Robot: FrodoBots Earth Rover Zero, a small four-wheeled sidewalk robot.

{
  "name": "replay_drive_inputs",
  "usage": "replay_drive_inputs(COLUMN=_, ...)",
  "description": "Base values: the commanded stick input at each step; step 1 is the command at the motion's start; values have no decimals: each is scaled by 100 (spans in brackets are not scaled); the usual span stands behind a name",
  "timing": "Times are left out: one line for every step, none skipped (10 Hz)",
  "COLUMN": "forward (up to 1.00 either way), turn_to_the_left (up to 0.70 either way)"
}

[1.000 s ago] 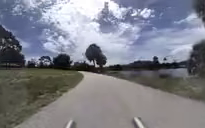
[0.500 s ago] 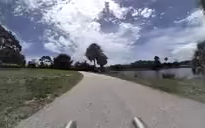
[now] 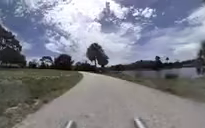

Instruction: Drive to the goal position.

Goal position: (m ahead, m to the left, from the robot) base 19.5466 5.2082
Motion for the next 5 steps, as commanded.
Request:
replay_drive_inputs(forward=85, turn_to_the_left=0)
replay_drive_inputs(forward=85, turn_to_the_left=0)
replay_drive_inputs(forward=85, turn_to_the_left=2)
replay_drive_inputs(forward=85, turn_to_the_left=11)
replay_drive_inputs(forward=85, turn_to_the_left=31)
